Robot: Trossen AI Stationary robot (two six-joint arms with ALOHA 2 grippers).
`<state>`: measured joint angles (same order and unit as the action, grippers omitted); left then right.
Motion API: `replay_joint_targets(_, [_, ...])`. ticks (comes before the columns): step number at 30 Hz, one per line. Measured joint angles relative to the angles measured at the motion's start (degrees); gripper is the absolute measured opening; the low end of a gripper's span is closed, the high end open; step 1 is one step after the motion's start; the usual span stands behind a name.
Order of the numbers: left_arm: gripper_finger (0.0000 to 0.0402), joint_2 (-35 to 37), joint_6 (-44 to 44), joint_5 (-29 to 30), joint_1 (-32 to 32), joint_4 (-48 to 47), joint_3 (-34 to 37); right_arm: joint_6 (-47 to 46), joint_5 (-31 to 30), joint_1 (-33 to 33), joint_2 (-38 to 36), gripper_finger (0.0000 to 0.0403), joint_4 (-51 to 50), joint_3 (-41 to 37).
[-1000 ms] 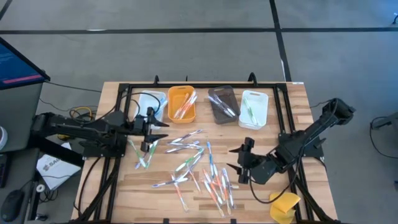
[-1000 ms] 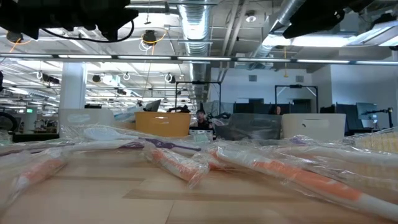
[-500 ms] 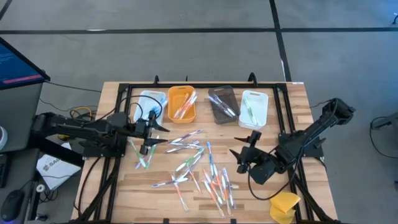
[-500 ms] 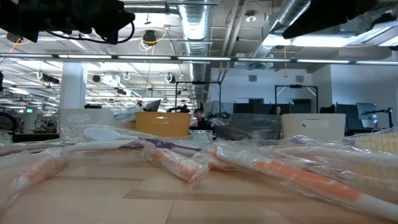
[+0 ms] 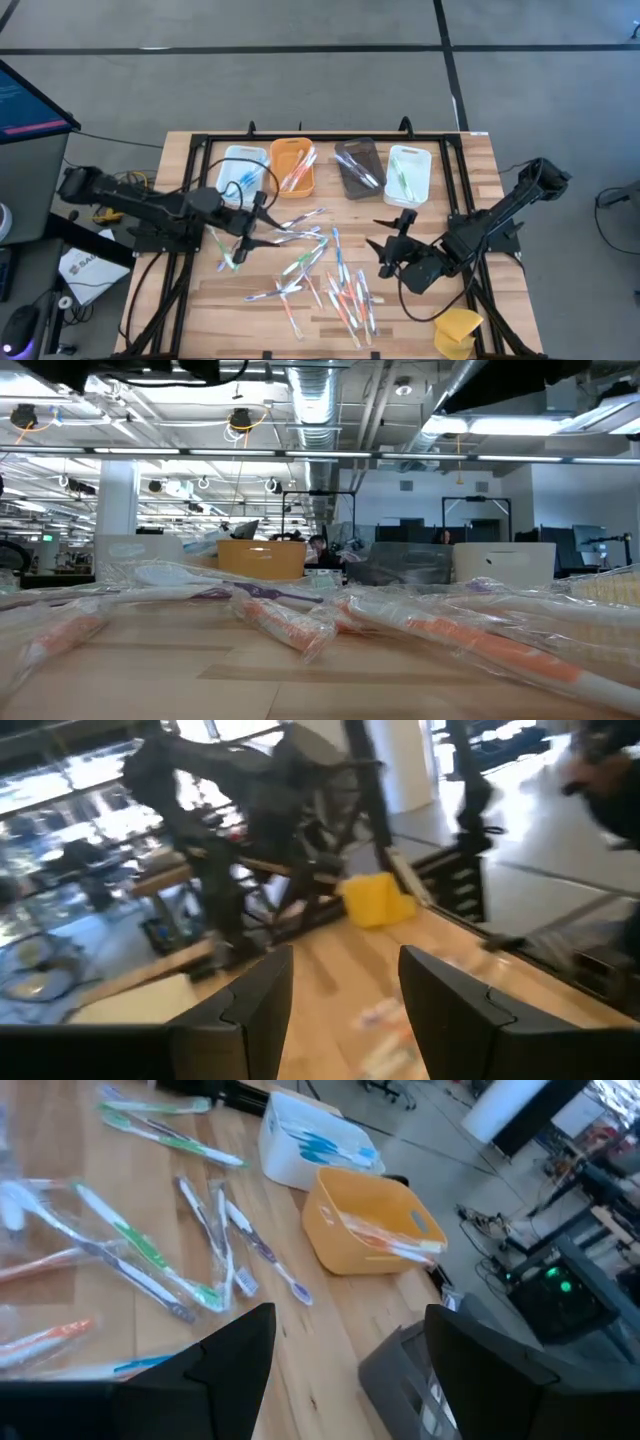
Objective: Pick & Place Toothbrushes
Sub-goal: Put the green toothbrush into right white the bin
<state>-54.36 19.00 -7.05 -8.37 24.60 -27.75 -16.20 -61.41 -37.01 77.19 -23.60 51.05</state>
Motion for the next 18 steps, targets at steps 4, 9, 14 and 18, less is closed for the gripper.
replay_joint_targets(4, [0.0176,0.1,-1.7,3.0,0.1,-9.0,-3.4,3.2,0.0,-2.0,-0.3,0.0253,0.3,0.0])
replay_joint_targets(9, [0.0176,2.7,-8.9,3.7,0.3,-24.5,-4.1,13.6,-0.1,-3.5,-3.3,0.0253,0.3,0.0])
replay_joint_targets(14, [0.0176,6.5,-16.4,3.9,-1.0,-27.5,-4.1,14.6,0.1,-3.3,-7.5,0.0253,0.1,0.0])
replay_joint_targets(18, [0.0176,8.5,-18.1,3.9,-3.5,-34.8,-3.7,11.7,2.8,-3.5,-8.1,0.0253,-1.9,0.0])
